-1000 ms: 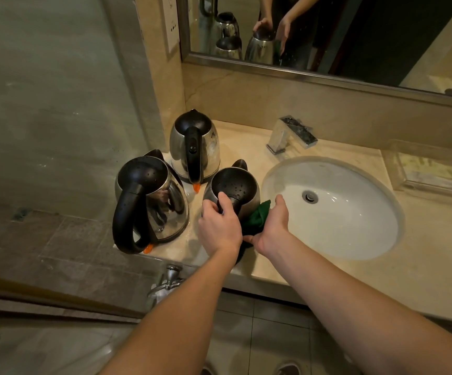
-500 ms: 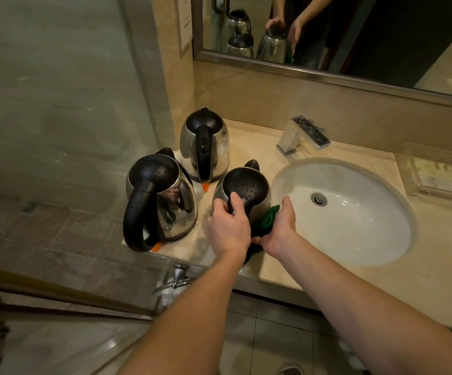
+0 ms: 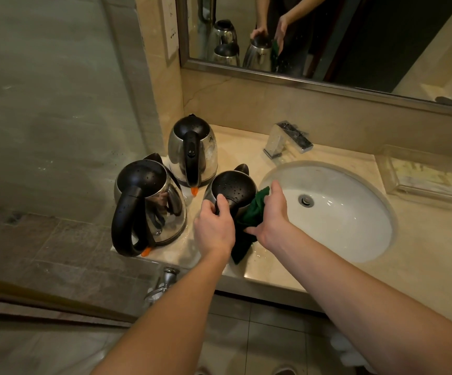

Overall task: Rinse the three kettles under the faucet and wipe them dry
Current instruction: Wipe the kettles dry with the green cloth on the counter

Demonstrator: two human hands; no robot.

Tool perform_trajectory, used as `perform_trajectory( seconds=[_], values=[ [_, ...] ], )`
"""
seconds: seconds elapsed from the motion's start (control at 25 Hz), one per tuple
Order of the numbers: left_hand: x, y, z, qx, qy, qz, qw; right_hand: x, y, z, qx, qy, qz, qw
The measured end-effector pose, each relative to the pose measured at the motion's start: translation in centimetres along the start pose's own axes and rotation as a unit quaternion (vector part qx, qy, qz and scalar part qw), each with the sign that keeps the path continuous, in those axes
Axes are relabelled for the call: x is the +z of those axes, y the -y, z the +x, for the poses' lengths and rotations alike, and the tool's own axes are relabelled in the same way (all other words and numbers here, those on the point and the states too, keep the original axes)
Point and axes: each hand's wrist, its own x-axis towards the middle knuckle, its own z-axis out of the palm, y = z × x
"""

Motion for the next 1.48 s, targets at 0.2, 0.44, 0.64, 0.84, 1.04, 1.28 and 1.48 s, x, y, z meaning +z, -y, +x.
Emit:
perform_trajectory(
  seconds=[0.2,0.44,0.64,0.84,1.04,1.28,1.48],
  values=[
    [1.2,-1.1,-1.0,-0.095,-0.091,-0.009,0.991,-0.6,-0.2,1.5,-0.011,-0.010,-0.051,0.999],
    [1.3,-0.2,-0.3,-0.036,-0.092,0.016,0.995,-2.3,-1.9,4.1,0.037,0.013,-0.047,0.998],
    [1.1,-0.1,0.1,-0.026,-0.083,0.025,0.996,-2.6,-2.0,4.5,0.042,0.016,-0.035,0.998],
    [0.7,-0.1,0.8,-0.012,-0.068,0.042,0.997,-1.7,0.1,3.9,0.002,0.015,-0.069,0.997],
    [0.5,0.3,1.6,0.015,-0.052,0.042,0.998,-1.3,1.0,4.4,-0.046,-0.007,-0.142,0.989],
    [0.1,0.2,2.1,0.030,-0.028,0.051,0.998,-2.3,-0.2,6.1,-0.032,-0.018,-0.164,0.986],
    [-0.2,0.2,2.6,0.043,-0.009,0.051,0.998,-3.1,-0.6,6.9,0.010,-0.014,-0.156,0.988]
  ],
)
